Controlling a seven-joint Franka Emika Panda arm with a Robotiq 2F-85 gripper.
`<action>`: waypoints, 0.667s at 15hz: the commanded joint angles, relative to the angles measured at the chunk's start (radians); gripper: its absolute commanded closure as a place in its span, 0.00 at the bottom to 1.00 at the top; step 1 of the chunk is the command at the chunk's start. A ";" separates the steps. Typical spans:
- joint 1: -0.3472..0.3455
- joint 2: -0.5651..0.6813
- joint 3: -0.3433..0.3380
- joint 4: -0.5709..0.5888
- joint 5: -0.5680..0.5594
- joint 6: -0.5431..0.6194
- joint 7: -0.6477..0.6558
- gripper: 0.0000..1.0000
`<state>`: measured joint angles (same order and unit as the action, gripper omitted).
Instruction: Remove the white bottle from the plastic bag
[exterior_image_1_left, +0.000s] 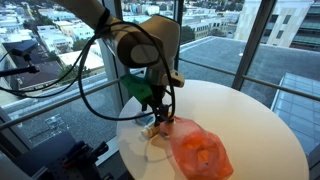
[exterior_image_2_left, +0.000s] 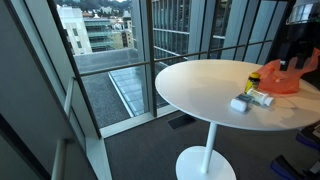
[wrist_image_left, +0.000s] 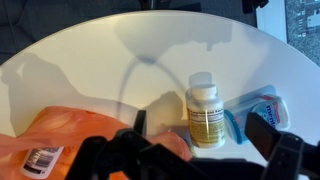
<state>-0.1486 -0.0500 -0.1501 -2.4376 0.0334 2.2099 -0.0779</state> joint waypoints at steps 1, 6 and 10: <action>-0.020 -0.092 -0.015 0.024 -0.033 -0.083 0.042 0.00; -0.028 -0.166 -0.012 0.065 -0.046 -0.163 0.080 0.00; -0.024 -0.162 -0.018 0.054 -0.030 -0.138 0.054 0.00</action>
